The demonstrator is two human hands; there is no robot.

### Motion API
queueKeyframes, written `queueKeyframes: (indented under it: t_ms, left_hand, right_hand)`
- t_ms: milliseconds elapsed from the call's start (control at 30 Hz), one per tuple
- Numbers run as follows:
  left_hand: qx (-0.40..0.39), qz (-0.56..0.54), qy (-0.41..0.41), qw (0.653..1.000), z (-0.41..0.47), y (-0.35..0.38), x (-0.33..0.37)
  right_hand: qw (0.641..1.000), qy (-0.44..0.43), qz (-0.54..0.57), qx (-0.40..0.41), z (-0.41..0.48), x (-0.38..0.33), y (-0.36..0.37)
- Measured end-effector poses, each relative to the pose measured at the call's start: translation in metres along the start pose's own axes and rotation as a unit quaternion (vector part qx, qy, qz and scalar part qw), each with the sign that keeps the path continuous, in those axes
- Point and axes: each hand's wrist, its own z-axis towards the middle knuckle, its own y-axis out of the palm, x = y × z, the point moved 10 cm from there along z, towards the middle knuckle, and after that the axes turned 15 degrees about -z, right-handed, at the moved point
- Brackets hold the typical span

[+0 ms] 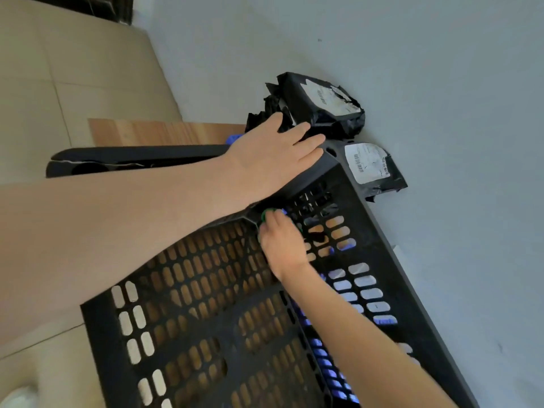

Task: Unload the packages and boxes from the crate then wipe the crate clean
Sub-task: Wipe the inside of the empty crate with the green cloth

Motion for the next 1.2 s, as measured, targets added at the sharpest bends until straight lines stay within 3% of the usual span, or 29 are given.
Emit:
queueKeyframes:
  t_ms: [167,333,533,733,900,1067,1200]
  left_hand:
    - [0.0,-0.013,-0.006,1.0,0.0,0.0,0.001]
    - [0.009,-0.006,-0.003,1.0,0.002,0.003,0.0]
    - [0.021,-0.006,-0.001,1.0,0.004,0.005,0.0]
    - [0.042,-0.011,0.006,0.999,0.007,0.004,0.0]
    - [0.028,-0.016,-0.004,0.999,0.008,0.004,-0.001]
    - [0.021,-0.016,-0.008,1.0,0.005,0.002,0.0]
    - [0.022,-0.019,-0.009,1.0,0.005,0.003,0.0]
  right_hand:
    - [0.982,0.141,0.039,0.12,-0.038,0.104,-0.07]
    - [0.964,0.202,0.045,0.167,-0.051,0.119,-0.079]
    - [0.984,0.131,0.049,0.111,-0.011,0.039,-0.016]
    - [0.998,-0.033,-0.002,-0.058,-0.008,-0.039,0.042]
    - [0.992,-0.087,-0.081,-0.036,-0.022,-0.019,0.014]
    - [0.995,0.086,-0.036,0.031,-0.047,0.082,-0.048]
    - [0.967,0.208,0.051,0.135,-0.081,0.129,-0.088]
